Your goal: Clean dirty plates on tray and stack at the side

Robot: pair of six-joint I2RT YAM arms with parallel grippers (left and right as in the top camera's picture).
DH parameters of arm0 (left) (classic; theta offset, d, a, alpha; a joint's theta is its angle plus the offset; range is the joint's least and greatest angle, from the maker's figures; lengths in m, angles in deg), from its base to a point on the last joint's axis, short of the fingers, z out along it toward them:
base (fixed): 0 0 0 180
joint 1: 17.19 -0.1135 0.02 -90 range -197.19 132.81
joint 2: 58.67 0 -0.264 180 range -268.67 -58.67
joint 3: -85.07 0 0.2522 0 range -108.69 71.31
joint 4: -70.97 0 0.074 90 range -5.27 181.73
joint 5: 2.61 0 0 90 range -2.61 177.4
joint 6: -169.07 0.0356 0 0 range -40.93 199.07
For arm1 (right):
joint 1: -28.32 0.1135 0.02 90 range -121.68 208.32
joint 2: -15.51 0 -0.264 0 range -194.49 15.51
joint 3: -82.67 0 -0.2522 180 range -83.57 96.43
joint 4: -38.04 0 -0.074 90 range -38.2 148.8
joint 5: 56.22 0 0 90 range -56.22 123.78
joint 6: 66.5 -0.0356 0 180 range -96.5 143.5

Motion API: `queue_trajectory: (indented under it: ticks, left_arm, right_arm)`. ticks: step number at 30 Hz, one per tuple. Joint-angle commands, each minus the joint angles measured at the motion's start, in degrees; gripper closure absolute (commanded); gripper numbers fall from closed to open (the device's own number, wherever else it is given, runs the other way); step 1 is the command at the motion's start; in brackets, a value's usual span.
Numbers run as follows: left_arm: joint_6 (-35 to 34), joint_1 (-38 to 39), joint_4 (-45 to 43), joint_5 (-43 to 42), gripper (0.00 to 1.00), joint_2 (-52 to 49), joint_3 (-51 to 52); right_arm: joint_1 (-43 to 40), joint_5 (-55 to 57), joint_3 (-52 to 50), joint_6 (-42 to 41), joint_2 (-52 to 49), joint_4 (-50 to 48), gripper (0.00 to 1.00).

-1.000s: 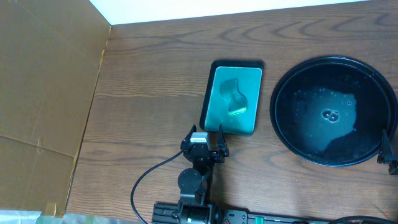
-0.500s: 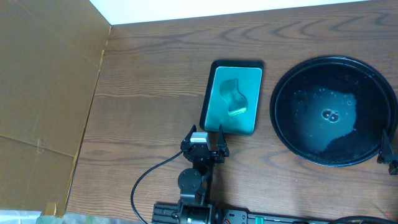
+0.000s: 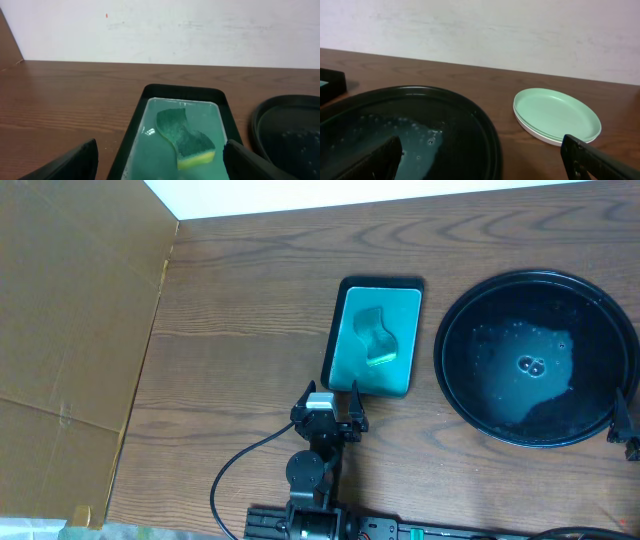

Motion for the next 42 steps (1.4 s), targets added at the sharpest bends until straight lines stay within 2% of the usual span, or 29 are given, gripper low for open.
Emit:
queue_trajectory:
  ticks: [1, 42]
  left_arm:
    - [1.0, -0.3, 2.3, 1.6, 0.20, 0.4, 0.9]
    - [1.0, -0.3, 2.3, 1.6, 0.20, 0.4, 0.9]
  right_arm:
    - [-0.9, 0.9, -0.1, -3.6, 0.4, 0.4, 0.01]
    - [-0.9, 0.6, -0.1, -5.0, 0.4, 0.3, 0.01]
